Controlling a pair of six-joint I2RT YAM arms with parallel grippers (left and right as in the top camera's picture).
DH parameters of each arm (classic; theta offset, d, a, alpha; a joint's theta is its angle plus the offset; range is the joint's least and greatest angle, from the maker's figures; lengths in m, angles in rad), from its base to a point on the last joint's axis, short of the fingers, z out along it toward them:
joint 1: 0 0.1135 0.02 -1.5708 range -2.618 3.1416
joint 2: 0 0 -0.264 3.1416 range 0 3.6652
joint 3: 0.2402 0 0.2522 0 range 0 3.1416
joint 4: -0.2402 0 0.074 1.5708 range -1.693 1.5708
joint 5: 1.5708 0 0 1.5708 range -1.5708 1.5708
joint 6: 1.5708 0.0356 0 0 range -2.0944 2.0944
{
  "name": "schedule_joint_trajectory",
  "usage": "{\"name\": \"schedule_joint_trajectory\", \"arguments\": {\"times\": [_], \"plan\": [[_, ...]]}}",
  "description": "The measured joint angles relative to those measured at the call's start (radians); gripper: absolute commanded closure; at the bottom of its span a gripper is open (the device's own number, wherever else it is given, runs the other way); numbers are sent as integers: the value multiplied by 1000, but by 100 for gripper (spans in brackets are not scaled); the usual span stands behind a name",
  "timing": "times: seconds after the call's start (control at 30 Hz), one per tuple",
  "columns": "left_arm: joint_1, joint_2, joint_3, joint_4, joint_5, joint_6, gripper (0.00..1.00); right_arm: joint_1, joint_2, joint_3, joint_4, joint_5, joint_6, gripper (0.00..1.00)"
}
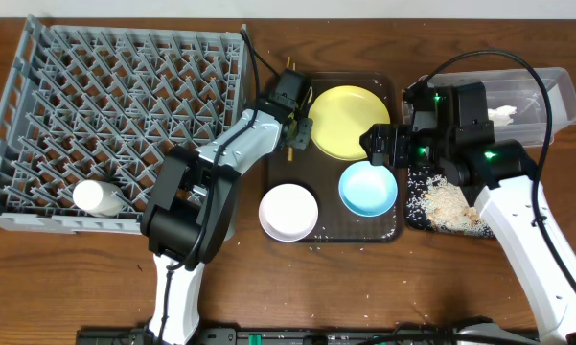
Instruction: Sort waste into correct bins and load items into the dishwasher
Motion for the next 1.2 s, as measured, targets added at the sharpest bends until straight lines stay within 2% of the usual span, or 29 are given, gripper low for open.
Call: {"name": "schedule_joint_trajectory", "arguments": {"times": [0.17, 0.43, 0.57, 0.6, 0.73, 0.97, 1.2], "plan": [[0, 0, 0, -8, 0, 2, 82, 0, 0, 0, 0, 0, 0, 1], [0, 2, 1, -14, 0, 3, 78, 0, 0, 0, 0, 0, 0, 1], [0, 13, 13, -14, -4, 1, 81, 0, 0, 0, 0, 0, 0, 1], [0, 15, 17, -15, -8, -4, 87, 0, 0, 0, 0, 0, 0, 1], [0, 16, 20, -26, -38, -51, 91, 0, 0, 0, 0, 0, 0, 1], [-3, 11, 23, -56, -60, -101, 92, 0, 0, 0, 0, 0, 0, 1], [-3, -42, 23, -149, -58, -126, 92, 0, 0, 0, 0, 0, 0, 1]]}}
